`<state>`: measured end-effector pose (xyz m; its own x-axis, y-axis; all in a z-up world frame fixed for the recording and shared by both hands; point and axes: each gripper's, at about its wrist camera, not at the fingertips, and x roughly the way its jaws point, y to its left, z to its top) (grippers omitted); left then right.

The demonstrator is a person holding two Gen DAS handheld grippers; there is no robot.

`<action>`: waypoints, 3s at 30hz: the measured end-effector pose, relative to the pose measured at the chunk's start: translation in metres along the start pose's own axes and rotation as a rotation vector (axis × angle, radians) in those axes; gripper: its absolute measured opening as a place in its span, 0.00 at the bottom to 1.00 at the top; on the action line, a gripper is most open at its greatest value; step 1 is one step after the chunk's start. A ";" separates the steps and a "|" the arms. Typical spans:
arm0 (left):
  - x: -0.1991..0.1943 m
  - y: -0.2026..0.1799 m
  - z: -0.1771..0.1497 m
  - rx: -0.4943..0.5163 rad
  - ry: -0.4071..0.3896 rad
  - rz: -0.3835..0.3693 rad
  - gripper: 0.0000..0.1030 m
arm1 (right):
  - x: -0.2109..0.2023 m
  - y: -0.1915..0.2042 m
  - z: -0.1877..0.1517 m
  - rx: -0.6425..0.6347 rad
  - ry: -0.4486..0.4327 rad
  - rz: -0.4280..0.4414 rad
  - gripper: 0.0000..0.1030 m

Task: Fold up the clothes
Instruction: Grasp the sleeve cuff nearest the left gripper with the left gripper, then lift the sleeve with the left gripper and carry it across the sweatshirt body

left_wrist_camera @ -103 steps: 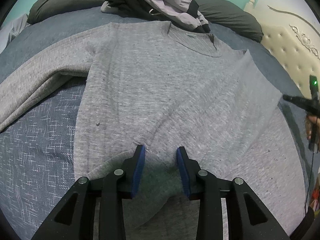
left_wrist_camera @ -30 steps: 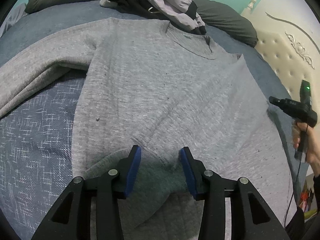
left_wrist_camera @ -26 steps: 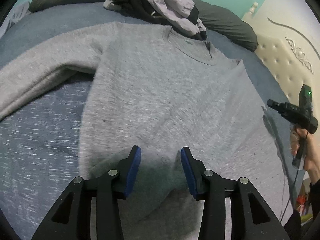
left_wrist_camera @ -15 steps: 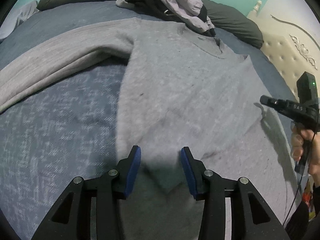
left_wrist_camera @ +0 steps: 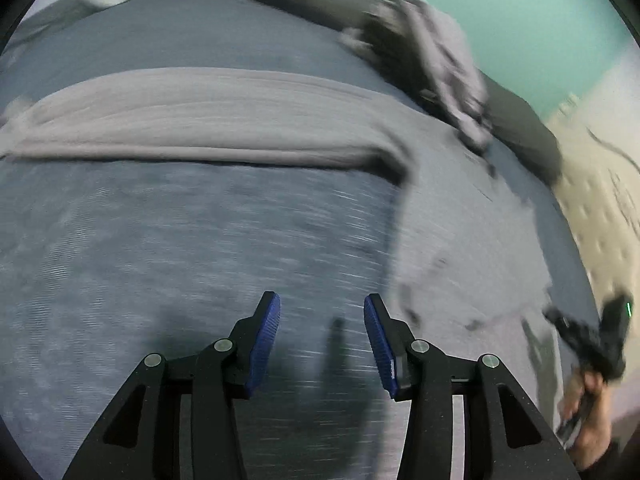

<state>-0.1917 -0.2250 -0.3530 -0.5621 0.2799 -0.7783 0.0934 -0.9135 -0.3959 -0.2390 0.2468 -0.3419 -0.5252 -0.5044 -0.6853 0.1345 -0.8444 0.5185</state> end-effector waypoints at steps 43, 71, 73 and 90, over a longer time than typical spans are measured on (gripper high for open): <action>-0.027 0.208 0.143 -0.441 -0.264 0.134 0.13 | 0.011 -0.016 -0.016 0.074 -0.003 0.077 0.06; -0.062 -0.172 0.217 0.215 -0.274 -0.071 0.11 | -0.016 -0.064 -0.004 0.210 -0.048 0.134 0.17; -0.062 -0.212 0.217 0.269 -0.269 -0.100 0.11 | -0.019 -0.069 -0.004 0.226 -0.053 0.145 0.17; 0.065 -0.421 0.002 0.736 0.104 -0.235 0.11 | -0.056 -0.116 0.008 0.327 -0.138 0.151 0.17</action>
<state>-0.2698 0.1774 -0.2359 -0.4165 0.4830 -0.7702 -0.6087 -0.7774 -0.1584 -0.2322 0.3741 -0.3592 -0.6313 -0.5712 -0.5246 -0.0442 -0.6488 0.7596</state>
